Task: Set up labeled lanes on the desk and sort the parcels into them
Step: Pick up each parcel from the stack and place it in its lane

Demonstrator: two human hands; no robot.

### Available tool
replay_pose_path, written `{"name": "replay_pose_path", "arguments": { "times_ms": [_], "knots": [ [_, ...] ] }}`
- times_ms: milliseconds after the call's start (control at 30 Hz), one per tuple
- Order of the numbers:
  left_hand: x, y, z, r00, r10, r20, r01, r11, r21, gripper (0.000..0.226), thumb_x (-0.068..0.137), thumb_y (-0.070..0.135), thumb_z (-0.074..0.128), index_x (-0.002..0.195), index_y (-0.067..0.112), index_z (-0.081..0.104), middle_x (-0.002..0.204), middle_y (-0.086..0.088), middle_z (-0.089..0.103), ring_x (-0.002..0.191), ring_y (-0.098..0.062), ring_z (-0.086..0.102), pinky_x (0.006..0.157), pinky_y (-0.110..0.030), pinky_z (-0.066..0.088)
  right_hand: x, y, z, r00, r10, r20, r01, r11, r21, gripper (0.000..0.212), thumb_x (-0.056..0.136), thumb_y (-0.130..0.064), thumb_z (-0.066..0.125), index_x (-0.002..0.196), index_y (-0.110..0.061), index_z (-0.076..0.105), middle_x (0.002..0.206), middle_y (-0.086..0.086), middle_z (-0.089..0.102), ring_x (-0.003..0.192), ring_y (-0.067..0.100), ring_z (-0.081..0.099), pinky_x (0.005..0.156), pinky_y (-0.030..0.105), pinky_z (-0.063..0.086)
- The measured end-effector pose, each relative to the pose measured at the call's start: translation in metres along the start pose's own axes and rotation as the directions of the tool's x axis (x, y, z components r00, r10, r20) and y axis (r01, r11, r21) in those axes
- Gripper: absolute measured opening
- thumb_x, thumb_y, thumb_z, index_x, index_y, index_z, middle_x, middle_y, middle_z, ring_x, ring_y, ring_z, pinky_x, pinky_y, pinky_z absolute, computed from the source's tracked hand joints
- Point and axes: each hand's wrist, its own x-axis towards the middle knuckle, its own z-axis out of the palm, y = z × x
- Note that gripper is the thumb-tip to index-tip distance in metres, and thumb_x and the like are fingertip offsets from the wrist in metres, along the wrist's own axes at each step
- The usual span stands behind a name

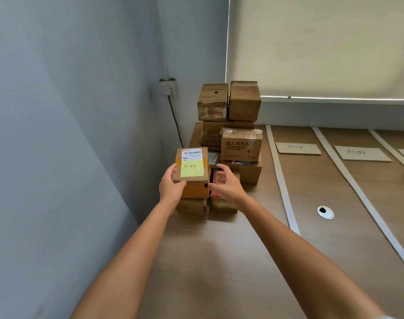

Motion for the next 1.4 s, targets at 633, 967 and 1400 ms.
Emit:
{"name": "replay_pose_path", "arguments": {
  "times_ms": [633,967,1400],
  "knots": [
    [0.078,-0.064,0.037,0.978,-0.21,0.01,0.202,0.923,-0.327,0.043,0.097,0.028,0.047,0.139,0.029,0.041,0.132,-0.003,0.055,0.116,-0.019,0.053,0.098,-0.038,0.047,0.092,0.054,0.059,0.989,0.113,-0.1,-0.075,0.943,0.324,0.057,0.092,-0.026,0.055,0.141,-0.039,0.028,0.141,-0.002,0.042,0.124,0.019,0.042,0.103,0.043,0.041],
    [0.074,-0.057,0.035,0.984,-0.177,-0.011,0.161,0.917,-0.366,0.043,0.096,0.022,0.049,0.139,0.024,0.042,0.127,-0.002,0.056,0.111,-0.016,0.056,0.081,-0.023,0.052,0.09,0.052,0.06,0.994,0.056,-0.089,-0.021,0.935,0.353,0.057,0.095,-0.019,0.05,0.143,-0.036,0.025,0.139,-0.007,0.04,0.12,0.011,0.041,0.083,0.018,0.043],
    [-0.001,0.04,0.036,0.985,0.167,0.041,-0.143,0.928,-0.345,0.055,0.093,0.02,0.055,0.143,0.027,0.034,0.133,0.001,0.054,0.12,-0.014,0.051,0.091,-0.022,0.048,0.011,-0.009,-0.003,0.959,-0.147,-0.241,0.207,0.947,0.245,0.085,0.082,-0.025,0.07,0.143,-0.043,0.015,0.121,-0.021,0.046,0.118,0.012,0.05,0.101,0.044,0.046]
  ]
}}
